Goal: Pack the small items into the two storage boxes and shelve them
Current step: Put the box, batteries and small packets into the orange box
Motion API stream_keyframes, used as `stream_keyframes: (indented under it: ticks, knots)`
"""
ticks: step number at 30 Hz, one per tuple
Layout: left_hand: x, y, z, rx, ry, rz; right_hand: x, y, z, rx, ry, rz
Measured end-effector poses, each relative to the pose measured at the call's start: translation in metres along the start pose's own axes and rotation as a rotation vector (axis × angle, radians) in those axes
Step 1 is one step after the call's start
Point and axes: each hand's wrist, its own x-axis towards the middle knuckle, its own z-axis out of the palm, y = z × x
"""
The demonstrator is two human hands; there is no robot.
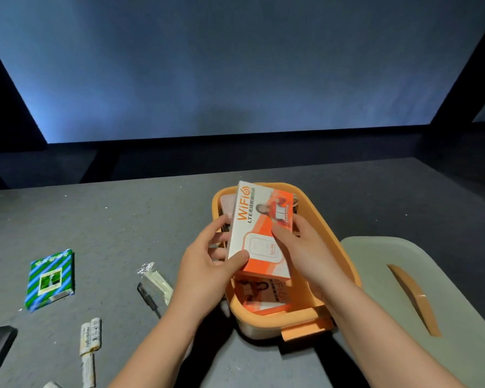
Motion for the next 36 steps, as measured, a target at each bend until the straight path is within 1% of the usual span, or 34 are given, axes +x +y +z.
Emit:
stream_keyframes:
  ticks: [2, 5, 7, 10, 11, 13, 15, 17, 20, 23, 30, 36]
  knots:
    - [-0.001, -0.001, 0.007, 0.020, 0.034, 0.058, 0.001, -0.001, 0.007, -0.103, 0.058, -0.040]
    - [-0.006, -0.004, 0.018, 0.069, 0.043, 0.126, 0.002, -0.004, 0.015, -0.185, 0.110, -0.016]
    - [-0.008, -0.008, 0.019, 0.078, -0.007, 0.115, 0.005, 0.000, 0.016, -0.271, 0.133, -0.005]
    - [-0.006, -0.014, 0.011, 0.111, -0.085, 0.089, 0.009, 0.007, 0.011, -0.332, 0.141, 0.020]
    - [-0.005, -0.016, 0.006, 0.171, -0.065, 0.121, 0.010, 0.009, 0.009, -0.352, 0.147, 0.024]
    - [0.002, -0.023, -0.005, 0.300, 0.027, 0.201, 0.010, 0.013, 0.004, -0.432, 0.152, 0.027]
    - [0.006, -0.030, -0.013, 0.393, 0.078, 0.208, 0.011, 0.016, 0.003, -0.529, 0.109, 0.047]
    - [0.008, -0.038, -0.016, 0.451, 0.070, 0.172, 0.011, 0.019, 0.007, -0.625, 0.020, 0.085]
    - [0.006, -0.048, -0.014, 0.451, 0.055, 0.145, 0.016, 0.025, 0.019, -0.765, -0.084, 0.138]
    - [0.003, -0.052, -0.013, 0.445, 0.062, 0.141, 0.023, 0.027, 0.029, -0.843, -0.137, 0.174]
    - [-0.003, -0.061, -0.012, 0.447, 0.084, 0.136, 0.031, 0.028, 0.046, -0.953, -0.171, 0.177]
    - [-0.006, -0.063, -0.012, 0.448, 0.094, 0.136, 0.033, 0.035, 0.050, -0.986, -0.184, 0.157]
